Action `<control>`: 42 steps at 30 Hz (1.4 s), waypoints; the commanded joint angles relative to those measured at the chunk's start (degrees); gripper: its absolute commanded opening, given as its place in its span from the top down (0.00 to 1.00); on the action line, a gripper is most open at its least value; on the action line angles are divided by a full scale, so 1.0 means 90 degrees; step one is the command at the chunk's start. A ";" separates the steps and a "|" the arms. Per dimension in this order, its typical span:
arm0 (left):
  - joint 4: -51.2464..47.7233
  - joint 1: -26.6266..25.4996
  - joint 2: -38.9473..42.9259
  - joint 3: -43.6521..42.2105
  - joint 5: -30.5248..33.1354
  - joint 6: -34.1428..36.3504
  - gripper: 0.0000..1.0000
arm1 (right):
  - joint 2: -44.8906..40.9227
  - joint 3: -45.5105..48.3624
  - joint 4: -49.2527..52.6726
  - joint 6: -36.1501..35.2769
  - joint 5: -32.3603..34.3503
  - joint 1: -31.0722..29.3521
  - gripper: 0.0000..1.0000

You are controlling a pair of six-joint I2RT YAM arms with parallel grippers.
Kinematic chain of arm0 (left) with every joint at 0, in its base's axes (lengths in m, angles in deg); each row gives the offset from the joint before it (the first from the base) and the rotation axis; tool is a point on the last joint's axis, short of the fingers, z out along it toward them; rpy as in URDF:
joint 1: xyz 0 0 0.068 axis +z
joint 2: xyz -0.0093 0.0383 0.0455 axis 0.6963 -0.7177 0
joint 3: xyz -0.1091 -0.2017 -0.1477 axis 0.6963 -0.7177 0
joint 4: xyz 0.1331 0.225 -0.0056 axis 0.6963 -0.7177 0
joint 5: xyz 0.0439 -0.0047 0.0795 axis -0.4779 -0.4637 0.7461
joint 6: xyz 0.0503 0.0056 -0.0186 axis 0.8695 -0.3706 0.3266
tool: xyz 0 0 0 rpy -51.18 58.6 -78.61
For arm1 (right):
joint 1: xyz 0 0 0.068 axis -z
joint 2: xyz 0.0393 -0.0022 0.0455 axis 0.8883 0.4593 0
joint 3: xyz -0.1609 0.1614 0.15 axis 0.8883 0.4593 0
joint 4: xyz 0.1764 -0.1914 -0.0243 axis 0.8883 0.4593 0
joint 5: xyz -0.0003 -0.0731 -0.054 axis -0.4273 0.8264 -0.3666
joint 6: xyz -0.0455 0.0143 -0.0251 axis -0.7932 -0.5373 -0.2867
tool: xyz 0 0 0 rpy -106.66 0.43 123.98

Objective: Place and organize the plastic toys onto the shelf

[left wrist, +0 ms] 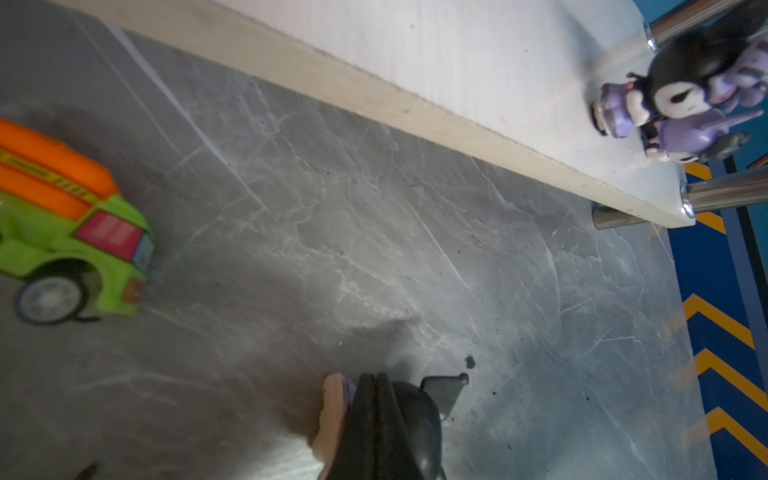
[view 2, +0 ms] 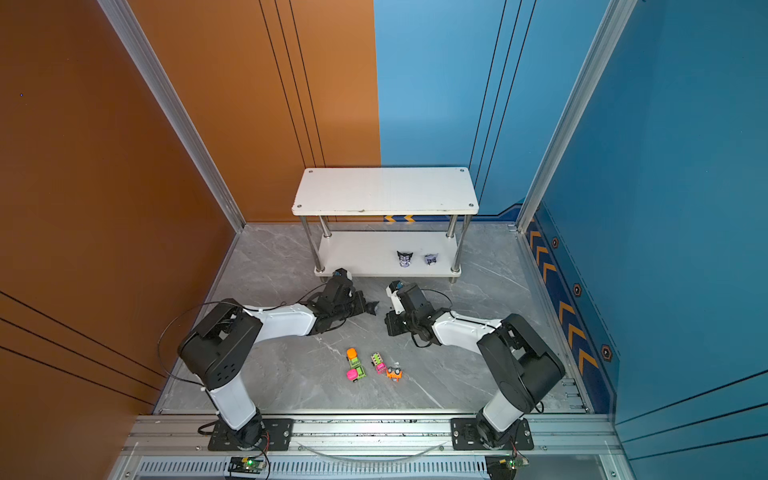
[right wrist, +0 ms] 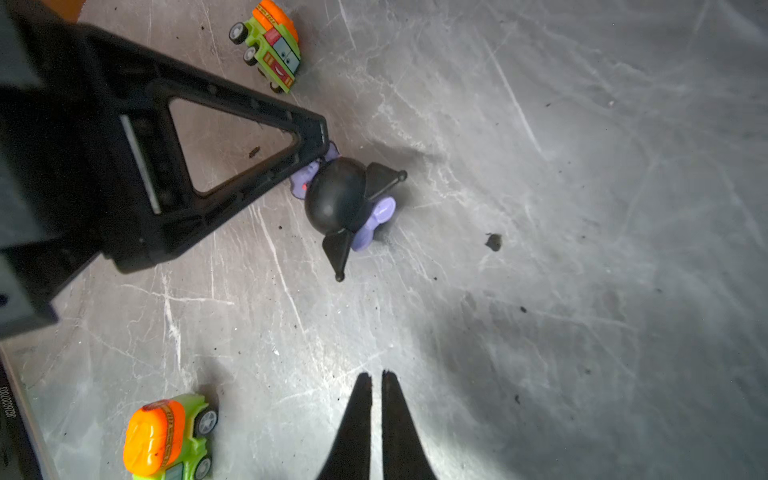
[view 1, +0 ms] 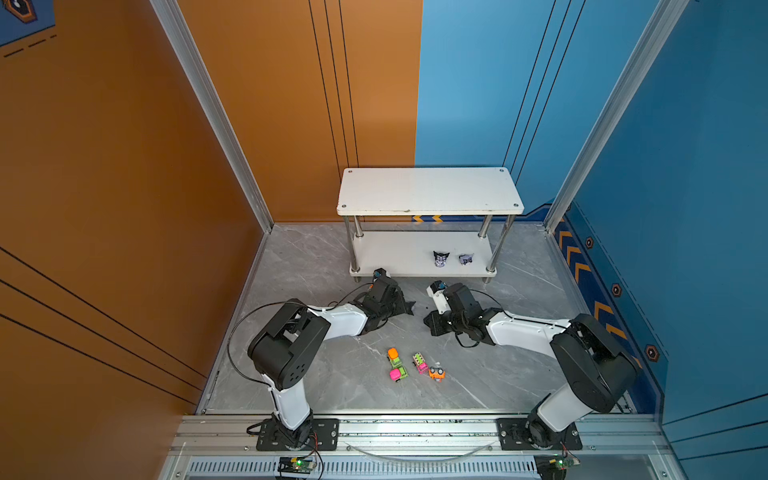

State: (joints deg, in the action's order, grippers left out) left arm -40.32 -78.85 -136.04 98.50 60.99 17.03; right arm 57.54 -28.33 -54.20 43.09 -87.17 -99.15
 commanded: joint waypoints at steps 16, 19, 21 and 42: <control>0.0202 0.0298 0.0171 -0.0963 0.0155 -0.0110 1.00 | 0.0503 -0.1109 0.0486 -0.0029 -0.0179 -0.0065 0.86; 0.0204 0.0311 0.0282 -0.1012 0.0145 -0.0100 1.00 | 0.0712 -0.1385 0.0616 -0.0098 -0.0130 -0.0124 0.87; 0.0204 0.0322 0.0415 -0.1069 0.0150 -0.0092 1.00 | 0.0895 -0.1576 0.0732 -0.0147 -0.0025 -0.0206 0.88; -0.0362 0.0076 0.1878 -0.1482 0.0412 -0.0072 1.00 | 0.2076 -0.2906 0.1049 -0.0208 0.0108 -0.0360 0.91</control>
State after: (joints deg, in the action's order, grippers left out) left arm -40.87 -77.28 -121.07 85.91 63.17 16.38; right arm 75.04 -51.85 -46.74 42.76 -86.75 -102.36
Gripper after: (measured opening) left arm 0.045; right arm 0.094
